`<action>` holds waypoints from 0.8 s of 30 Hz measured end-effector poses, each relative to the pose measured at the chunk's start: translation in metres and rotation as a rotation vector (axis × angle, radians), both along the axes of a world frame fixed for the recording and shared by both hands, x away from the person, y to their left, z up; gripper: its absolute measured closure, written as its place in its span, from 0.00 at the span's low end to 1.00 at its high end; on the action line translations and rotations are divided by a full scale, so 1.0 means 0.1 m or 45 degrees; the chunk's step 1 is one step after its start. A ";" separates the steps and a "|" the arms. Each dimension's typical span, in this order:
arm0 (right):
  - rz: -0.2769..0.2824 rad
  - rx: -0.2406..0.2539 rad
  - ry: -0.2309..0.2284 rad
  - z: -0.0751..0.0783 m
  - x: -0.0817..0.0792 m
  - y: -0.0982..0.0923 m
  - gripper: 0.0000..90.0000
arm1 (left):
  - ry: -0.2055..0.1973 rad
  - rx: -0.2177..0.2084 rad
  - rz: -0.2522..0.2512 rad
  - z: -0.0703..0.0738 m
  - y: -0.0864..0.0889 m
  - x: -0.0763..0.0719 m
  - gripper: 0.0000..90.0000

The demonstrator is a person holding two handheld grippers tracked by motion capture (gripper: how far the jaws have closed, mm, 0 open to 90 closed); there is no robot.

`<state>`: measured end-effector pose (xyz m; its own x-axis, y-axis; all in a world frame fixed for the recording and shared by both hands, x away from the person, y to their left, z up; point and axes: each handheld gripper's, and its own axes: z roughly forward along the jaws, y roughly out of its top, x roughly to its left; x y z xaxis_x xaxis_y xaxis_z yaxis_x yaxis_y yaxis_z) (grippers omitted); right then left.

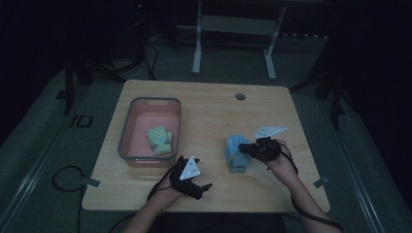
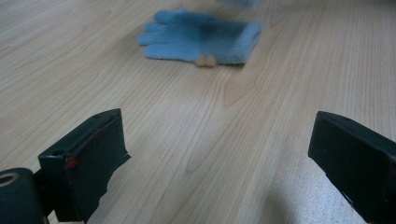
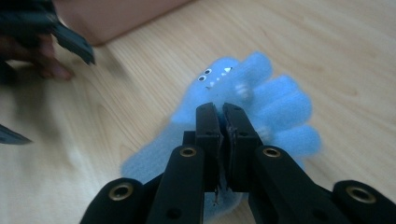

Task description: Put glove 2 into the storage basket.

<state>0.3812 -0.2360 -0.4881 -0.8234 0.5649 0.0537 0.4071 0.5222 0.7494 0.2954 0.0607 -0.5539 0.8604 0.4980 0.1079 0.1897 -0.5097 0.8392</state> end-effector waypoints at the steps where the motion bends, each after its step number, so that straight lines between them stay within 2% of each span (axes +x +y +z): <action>1: 0.001 -0.008 0.006 -0.04 0.01 0.01 0.95 | 0.002 -0.001 0.001 0.00 0.00 0.00 0.05; 8: 0.000 -0.039 0.068 -0.27 0.08 0.04 0.94 | 0.004 -0.001 0.000 0.00 0.00 0.00 0.05; 14: -0.003 -0.061 0.110 -0.40 0.13 0.04 0.93 | 0.005 0.002 -0.002 0.00 0.00 0.00 0.05; 24: -0.003 -0.064 0.132 -0.47 0.15 0.06 0.85 | 0.009 -0.005 -0.012 0.00 -0.01 -0.01 0.05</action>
